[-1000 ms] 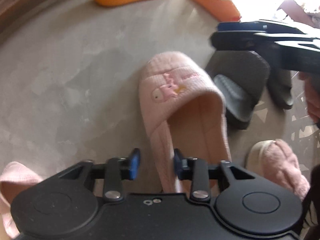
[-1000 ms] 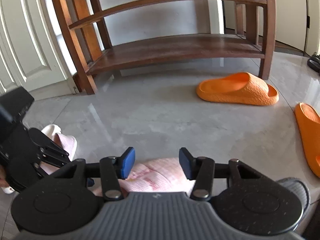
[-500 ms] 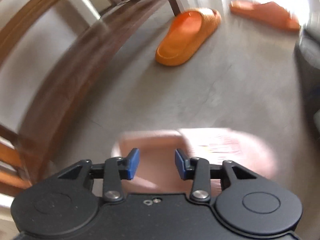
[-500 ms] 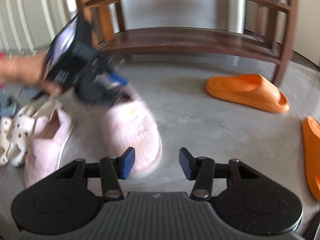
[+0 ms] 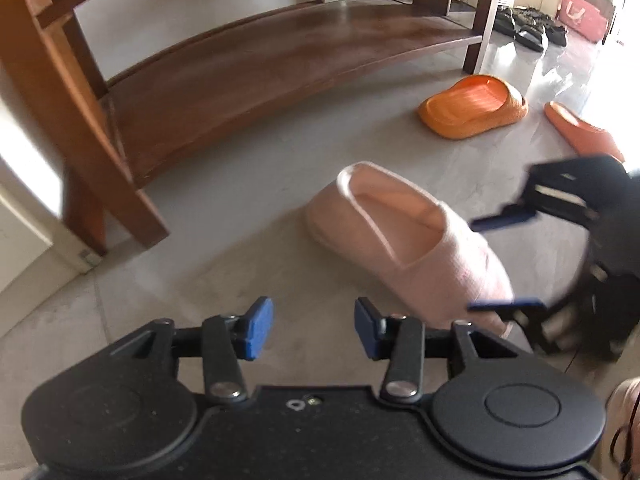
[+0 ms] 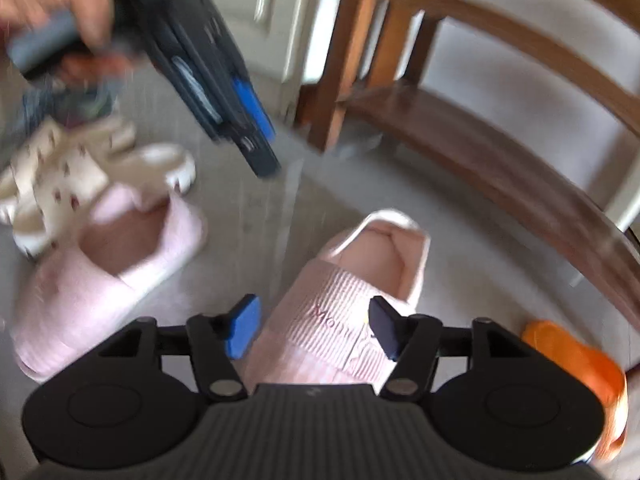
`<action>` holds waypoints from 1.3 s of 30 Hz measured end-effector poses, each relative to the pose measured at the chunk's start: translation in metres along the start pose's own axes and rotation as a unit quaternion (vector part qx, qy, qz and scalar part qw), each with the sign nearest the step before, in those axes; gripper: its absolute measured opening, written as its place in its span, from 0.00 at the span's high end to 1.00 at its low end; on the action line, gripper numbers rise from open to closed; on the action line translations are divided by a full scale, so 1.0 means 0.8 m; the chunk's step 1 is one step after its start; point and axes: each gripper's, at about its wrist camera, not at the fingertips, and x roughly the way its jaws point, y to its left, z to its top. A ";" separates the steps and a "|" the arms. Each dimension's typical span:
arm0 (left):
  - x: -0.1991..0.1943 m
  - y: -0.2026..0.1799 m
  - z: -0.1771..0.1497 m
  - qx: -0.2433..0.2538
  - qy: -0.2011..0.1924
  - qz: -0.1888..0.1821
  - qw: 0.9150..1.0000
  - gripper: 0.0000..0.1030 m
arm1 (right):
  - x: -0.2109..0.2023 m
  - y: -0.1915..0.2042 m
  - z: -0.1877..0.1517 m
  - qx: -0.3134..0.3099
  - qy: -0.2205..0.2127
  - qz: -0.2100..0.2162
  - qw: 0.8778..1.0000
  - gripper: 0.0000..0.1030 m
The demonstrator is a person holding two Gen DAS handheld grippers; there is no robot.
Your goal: Organize scattered shoes
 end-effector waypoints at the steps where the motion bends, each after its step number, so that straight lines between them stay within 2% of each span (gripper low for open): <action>1: -0.003 0.001 -0.003 0.005 -0.001 0.004 1.000 0.55 | 0.023 -0.006 0.009 0.017 0.033 0.010 0.999 0.38; 3: -0.009 0.002 -0.008 0.009 -0.004 0.008 1.000 0.55 | 0.053 -0.017 0.012 0.070 0.073 0.018 0.995 0.38; 5: -0.019 0.005 -0.013 0.011 -0.010 0.010 1.000 0.53 | 0.066 -0.026 0.008 0.130 0.085 0.045 0.987 0.64; 7: -0.031 0.013 -0.018 0.010 -0.019 0.015 1.000 0.52 | 0.062 -0.018 0.005 0.133 0.078 0.036 0.987 0.84; 8: -0.030 0.016 -0.019 0.009 -0.020 0.016 1.000 0.52 | 0.057 -0.008 0.004 0.120 0.074 0.028 0.990 0.86; 10: -0.030 0.024 -0.022 -0.002 -0.019 0.013 1.000 0.52 | 0.047 0.006 -0.002 0.129 0.079 0.048 0.987 0.88; 15: -0.027 0.035 -0.029 -0.025 -0.004 -0.016 1.000 0.52 | 0.021 0.041 -0.015 0.152 0.091 0.099 0.979 0.89; 20: -0.028 0.032 -0.034 -0.014 0.000 -0.010 1.000 0.51 | -0.004 0.075 -0.028 0.173 0.103 0.147 0.968 0.89; 24: -0.035 0.033 -0.034 -0.012 -0.003 -0.014 1.000 0.51 | -0.001 0.087 -0.026 0.185 0.108 0.153 0.965 0.88; 27: -0.043 0.034 -0.034 -0.006 -0.003 -0.007 1.000 0.51 | 0.001 0.095 -0.024 0.194 0.112 0.157 0.962 0.80; 28: -0.045 0.035 -0.034 -0.005 -0.002 -0.005 1.000 0.51 | 0.001 0.098 -0.024 0.197 0.113 0.158 0.961 0.73; 31: -0.053 0.040 -0.040 -0.005 0.004 0.002 1.000 0.51 | 0.003 0.107 -0.022 0.206 0.117 0.162 0.958 0.61; 33: -0.059 0.045 -0.048 -0.007 0.010 0.008 1.000 0.51 | 0.004 0.113 -0.021 0.212 0.119 0.165 0.956 0.56; 36: -0.060 0.048 -0.058 -0.011 0.020 0.014 1.000 0.51 | 0.007 0.120 -0.019 0.223 0.122 0.168 0.952 0.56; 39: -0.064 0.049 -0.060 -0.016 0.017 0.020 1.000 0.51 | 0.019 0.117 -0.012 0.263 0.112 0.145 0.947 0.56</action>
